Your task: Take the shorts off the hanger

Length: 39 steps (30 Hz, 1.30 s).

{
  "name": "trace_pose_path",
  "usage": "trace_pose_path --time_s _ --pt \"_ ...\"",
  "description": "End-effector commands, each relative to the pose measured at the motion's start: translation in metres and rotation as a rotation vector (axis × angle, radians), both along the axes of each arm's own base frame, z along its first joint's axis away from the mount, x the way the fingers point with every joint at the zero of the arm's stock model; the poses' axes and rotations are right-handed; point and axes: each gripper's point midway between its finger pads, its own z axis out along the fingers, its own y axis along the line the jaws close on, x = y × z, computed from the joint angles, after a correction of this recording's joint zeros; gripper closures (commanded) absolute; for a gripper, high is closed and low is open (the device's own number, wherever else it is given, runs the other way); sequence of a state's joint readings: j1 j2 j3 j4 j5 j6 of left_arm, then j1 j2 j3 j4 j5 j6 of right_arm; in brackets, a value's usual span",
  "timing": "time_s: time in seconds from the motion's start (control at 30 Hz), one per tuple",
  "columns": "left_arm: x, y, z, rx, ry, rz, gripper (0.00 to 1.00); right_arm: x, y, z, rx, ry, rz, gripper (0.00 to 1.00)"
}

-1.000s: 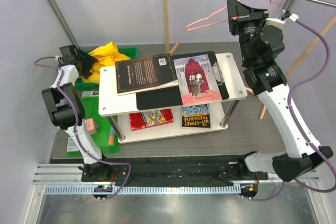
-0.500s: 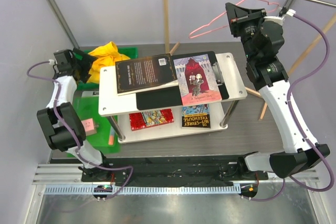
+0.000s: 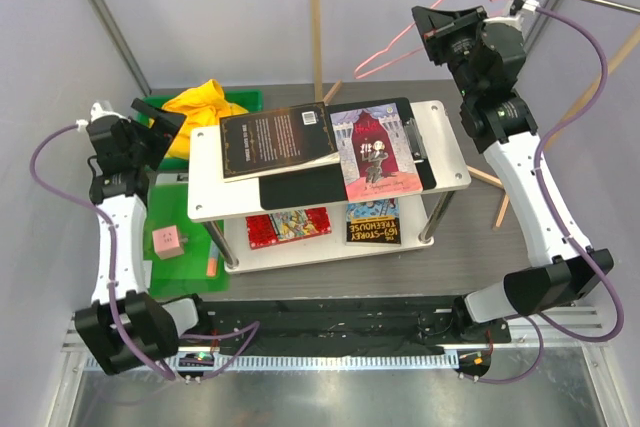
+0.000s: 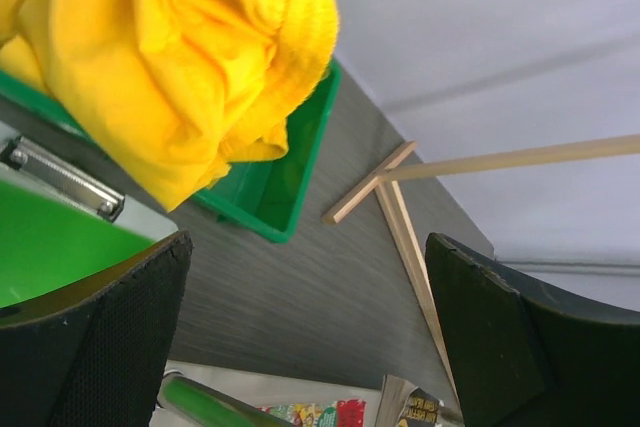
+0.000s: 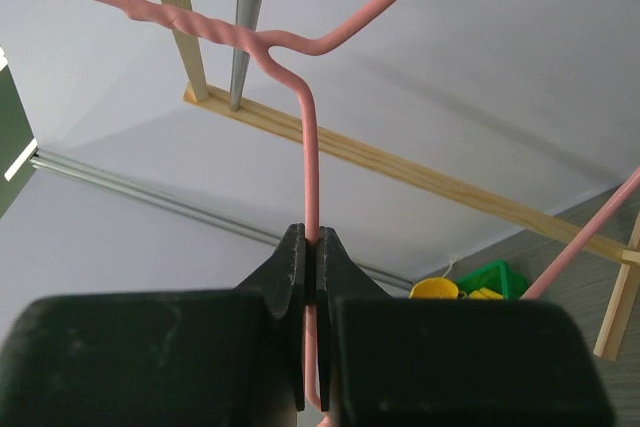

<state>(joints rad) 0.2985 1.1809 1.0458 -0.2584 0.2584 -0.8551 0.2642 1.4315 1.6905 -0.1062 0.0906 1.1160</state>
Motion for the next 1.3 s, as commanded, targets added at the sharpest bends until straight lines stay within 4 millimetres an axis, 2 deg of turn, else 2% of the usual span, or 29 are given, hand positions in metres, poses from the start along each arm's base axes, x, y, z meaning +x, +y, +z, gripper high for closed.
trace_pose_path --time_s 0.0,0.33,0.43,0.63,0.8,0.87,1.0,1.13,1.27 --pt "-0.011 -0.006 0.053 0.096 -0.121 -0.04 0.03 -0.012 0.006 0.033 -0.034 -0.107 0.052 0.99" --pt "-0.013 -0.045 0.122 0.084 -0.278 -0.221 0.07 -0.017 0.022 0.049 -0.261 -0.247 0.115 0.99" --pt "-0.014 -0.058 0.138 0.118 -0.316 -0.263 0.07 -0.019 0.032 0.045 -0.28 -0.255 0.163 0.99" --pt "-0.024 -0.101 0.168 0.14 -0.391 -0.39 0.07 -0.027 0.042 0.03 -0.349 -0.25 0.195 0.99" --pt "-0.042 -0.11 0.206 0.176 -0.483 -0.425 0.06 -0.027 0.048 0.015 -0.432 -0.256 0.202 0.99" --pt "-0.051 -0.12 0.219 0.177 -0.519 -0.465 0.06 -0.022 0.05 0.005 -0.454 -0.232 0.199 0.99" --pt "-0.07 -0.143 0.234 0.178 -0.575 -0.539 0.06 -0.014 0.048 -0.006 -0.49 -0.216 0.162 0.99" --pt "-0.094 -0.184 0.246 0.134 -0.62 -0.676 0.06 -0.006 0.041 -0.007 -0.493 -0.207 0.113 0.99" --pt "-0.111 -0.213 0.247 0.102 -0.634 -0.771 0.06 0.0 0.04 -0.013 -0.499 -0.189 0.1 0.99"
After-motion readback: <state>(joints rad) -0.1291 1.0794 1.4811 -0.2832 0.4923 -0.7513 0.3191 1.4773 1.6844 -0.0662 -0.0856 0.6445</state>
